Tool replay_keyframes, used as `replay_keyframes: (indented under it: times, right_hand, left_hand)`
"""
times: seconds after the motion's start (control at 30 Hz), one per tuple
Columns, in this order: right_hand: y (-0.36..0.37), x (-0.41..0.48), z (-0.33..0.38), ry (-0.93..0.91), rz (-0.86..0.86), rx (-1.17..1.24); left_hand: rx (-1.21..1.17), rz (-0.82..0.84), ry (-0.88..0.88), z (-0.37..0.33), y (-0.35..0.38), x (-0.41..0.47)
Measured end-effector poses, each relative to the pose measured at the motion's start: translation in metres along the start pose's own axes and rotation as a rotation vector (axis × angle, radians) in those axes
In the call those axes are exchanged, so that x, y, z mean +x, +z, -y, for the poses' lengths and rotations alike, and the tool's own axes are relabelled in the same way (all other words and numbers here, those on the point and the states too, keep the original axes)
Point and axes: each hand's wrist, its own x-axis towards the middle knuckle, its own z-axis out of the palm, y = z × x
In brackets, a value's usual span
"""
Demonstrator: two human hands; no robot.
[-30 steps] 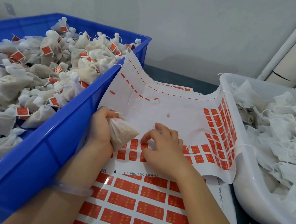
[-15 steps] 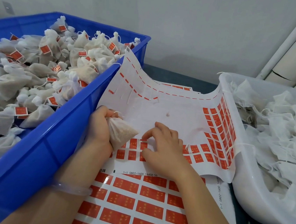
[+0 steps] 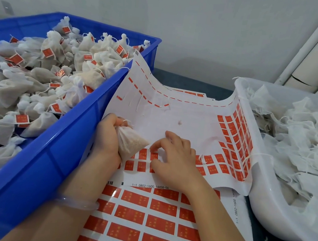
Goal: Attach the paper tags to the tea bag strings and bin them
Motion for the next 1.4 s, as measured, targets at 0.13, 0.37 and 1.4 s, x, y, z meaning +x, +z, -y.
replay_keyframes:
  times: [0.13,0.37,1.4]
  right_hand:
    - [0.0013,0.0008,0.0,0.008,0.008,-0.035]
    - [-0.0008,0.0001,-0.0003,0.0,0.009,0.018]
    - [0.0034,-0.0045,0.0034,0.17,-0.088,0.063]
  left_hand:
    - [0.015,0.002,0.0,0.0012,-0.0015,0.0014]
    - [0.004,0.036,-0.036,0.0019,-0.0024,0.0034]
    - [0.009,0.06,-0.083,0.0031,-0.0039,0.0087]
